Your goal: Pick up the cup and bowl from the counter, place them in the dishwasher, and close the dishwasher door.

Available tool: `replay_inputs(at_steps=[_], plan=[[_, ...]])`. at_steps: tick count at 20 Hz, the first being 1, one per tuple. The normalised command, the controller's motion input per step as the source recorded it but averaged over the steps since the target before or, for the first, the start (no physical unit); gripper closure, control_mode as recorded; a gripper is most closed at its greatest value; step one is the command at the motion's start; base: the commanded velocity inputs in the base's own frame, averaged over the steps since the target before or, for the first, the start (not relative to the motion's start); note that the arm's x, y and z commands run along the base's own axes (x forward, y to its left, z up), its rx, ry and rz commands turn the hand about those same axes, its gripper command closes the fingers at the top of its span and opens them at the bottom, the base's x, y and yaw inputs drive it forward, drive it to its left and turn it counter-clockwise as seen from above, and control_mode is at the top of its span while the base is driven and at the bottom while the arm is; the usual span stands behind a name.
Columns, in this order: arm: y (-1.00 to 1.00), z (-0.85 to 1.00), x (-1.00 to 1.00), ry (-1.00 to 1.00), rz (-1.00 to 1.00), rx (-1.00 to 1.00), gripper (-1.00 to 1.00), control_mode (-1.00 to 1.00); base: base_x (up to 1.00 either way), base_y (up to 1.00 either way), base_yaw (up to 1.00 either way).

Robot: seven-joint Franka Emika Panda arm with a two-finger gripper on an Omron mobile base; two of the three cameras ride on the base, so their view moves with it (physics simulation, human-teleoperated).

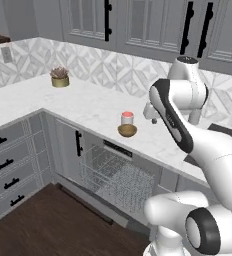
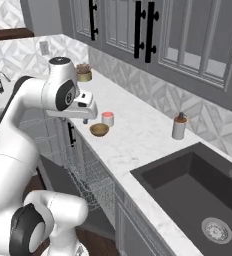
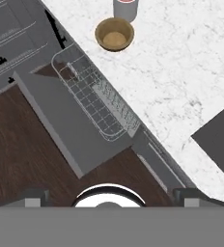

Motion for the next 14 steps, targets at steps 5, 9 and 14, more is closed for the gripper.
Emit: replay_inputs(at_steps=[5,9,14], plan=[[0.00,0.00,0.00,0.00,0.00,0.00,-1.00,1.00,0.18,-0.60,0.18],[0.00,0.00,0.00,0.00,0.00,0.00,-1.00,1.00,0.30,-0.59,0.18],[0.00,0.00,0.00,0.00,0.00,0.00,-1.00,1.00,0.32,-0.58,0.18]])
